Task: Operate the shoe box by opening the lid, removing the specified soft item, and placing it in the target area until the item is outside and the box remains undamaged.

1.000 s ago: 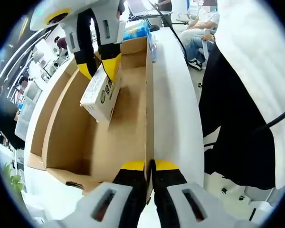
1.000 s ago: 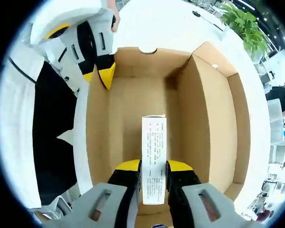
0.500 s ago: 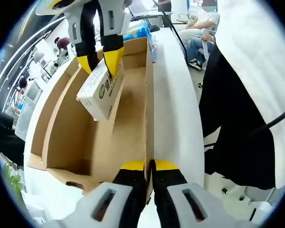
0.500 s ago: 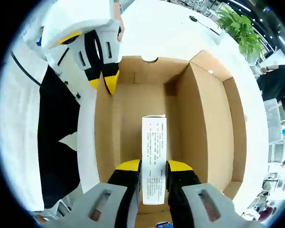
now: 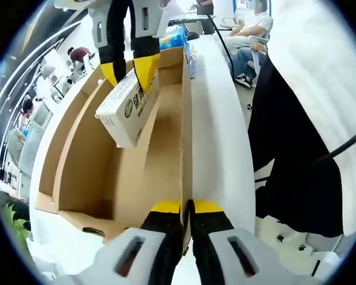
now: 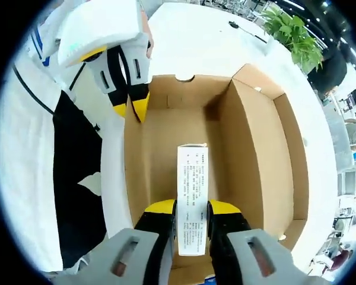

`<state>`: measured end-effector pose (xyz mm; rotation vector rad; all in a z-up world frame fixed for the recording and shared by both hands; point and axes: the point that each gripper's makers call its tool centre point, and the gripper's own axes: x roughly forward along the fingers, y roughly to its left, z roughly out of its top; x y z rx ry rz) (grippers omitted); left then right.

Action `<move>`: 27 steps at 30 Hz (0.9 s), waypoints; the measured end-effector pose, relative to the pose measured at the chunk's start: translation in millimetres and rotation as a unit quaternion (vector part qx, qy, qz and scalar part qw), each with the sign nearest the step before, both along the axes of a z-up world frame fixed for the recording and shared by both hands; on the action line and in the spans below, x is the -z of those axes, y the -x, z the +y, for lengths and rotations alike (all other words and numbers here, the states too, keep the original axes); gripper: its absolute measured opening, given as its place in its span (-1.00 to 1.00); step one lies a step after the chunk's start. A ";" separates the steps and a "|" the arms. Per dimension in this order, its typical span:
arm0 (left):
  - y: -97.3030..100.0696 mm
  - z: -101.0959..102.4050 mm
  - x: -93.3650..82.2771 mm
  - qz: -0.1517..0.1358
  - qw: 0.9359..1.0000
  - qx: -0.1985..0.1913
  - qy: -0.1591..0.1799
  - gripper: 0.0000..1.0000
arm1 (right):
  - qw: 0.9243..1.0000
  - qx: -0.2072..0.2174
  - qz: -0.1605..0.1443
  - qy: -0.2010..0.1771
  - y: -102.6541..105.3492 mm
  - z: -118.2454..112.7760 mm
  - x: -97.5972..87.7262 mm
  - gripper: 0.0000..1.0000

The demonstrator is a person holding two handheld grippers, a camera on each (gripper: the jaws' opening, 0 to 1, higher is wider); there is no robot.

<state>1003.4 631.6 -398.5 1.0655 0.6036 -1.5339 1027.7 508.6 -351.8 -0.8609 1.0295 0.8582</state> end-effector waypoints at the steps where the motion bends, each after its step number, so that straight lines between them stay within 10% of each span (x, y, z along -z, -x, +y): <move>1: 0.2 -0.1 -0.2 0.000 1.000 0.000 0.000 -0.94 | 1.000 -0.001 0.000 0.000 0.0 0.0 0.1 -0.64; 16: 0.3 0.5 -0.5 0.001 1.000 -0.001 -0.002 -0.94 | 1.000 -0.011 -0.006 0.010 3.6 -9.7 -8.6 -0.65; 27: 0.2 0.8 -0.3 0.002 1.000 0.001 -0.002 -0.94 | 0.998 0.043 -0.002 -0.050 14.5 2.0 -39.6 -0.65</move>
